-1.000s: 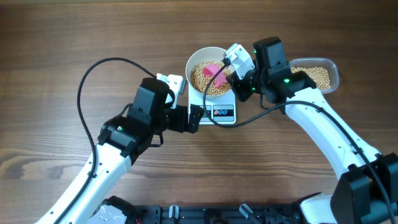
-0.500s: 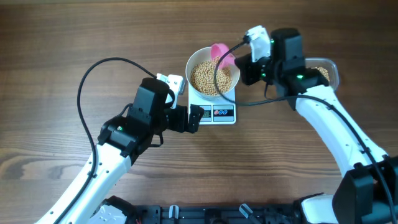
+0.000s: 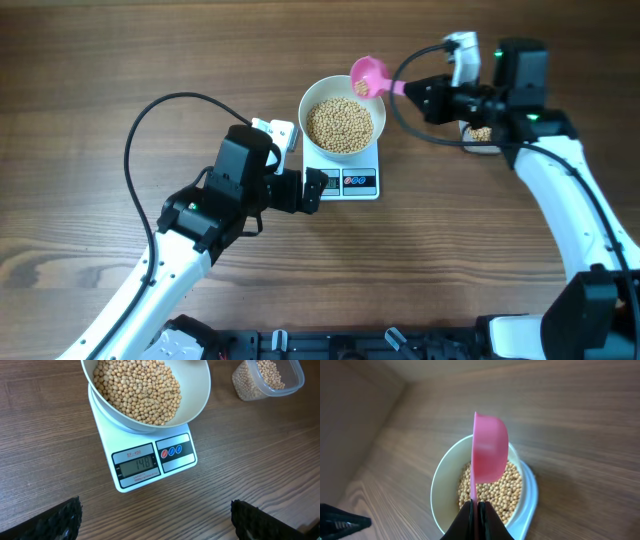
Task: Scoop item into bowl and weigh 150g on scale
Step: 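Return the empty scoop with the right gripper to the soybean tub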
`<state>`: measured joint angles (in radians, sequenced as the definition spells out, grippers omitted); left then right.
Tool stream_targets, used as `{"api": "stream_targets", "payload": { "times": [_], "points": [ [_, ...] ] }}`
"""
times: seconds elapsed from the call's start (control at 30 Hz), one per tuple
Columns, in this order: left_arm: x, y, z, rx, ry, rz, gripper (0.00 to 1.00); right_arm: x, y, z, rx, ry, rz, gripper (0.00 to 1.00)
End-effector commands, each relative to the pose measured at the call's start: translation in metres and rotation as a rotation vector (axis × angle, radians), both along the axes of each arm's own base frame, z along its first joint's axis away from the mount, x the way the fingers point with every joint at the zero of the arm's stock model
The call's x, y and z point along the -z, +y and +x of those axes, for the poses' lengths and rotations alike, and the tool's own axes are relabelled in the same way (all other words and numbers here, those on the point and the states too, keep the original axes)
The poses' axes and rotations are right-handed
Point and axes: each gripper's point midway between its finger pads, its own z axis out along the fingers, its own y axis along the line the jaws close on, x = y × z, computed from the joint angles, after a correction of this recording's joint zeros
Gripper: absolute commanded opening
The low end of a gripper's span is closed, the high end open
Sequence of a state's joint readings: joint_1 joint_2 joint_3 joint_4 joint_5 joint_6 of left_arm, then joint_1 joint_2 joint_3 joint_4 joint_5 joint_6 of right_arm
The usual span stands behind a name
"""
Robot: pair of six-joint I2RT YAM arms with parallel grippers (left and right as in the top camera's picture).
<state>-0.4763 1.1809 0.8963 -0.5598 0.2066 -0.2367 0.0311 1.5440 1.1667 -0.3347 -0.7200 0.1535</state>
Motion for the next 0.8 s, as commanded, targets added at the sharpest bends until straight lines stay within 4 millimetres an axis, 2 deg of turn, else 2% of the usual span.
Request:
{"api": "stream_targets", "payload": {
  "times": [0.0,0.13,0.27,0.37,0.47,0.57,0.67,0.77],
  "points": [
    [-0.003,0.000,0.000,0.014,-0.022,0.011,1.00,-0.036,-0.022,-0.007,0.010,-0.042,0.103,0.04],
    [-0.003,0.000,0.000,0.014,-0.022,0.011,1.00,-0.044,-0.066,-0.008,0.078,-0.040,0.154,0.04],
    [-0.003,0.000,0.000,0.014,-0.022,0.011,1.00,-0.038,-0.114,-0.007,0.200,-0.022,0.144,0.04],
    [-0.003,0.000,0.000,0.014,-0.022,0.011,1.00,-0.028,-0.147,-0.010,0.265,-0.034,0.067,0.04],
    [-0.003,0.000,0.000,0.014,-0.022,0.011,1.00,-0.017,-0.169,-0.016,0.319,-0.028,-0.032,0.04],
    [-0.003,0.000,0.000,0.013,-0.023,0.012,1.00,-0.007,-0.193,-0.025,0.388,-0.017,-0.221,0.04],
    [-0.003,0.000,0.000,0.014,-0.022,0.011,1.00,-0.012,-0.203,-0.036,0.412,-0.034,-0.337,0.04],
    [-0.003,0.000,0.000,0.014,-0.022,0.011,1.00,-0.021,-0.221,-0.044,0.474,-0.056,-0.471,0.04]
  ]
}}
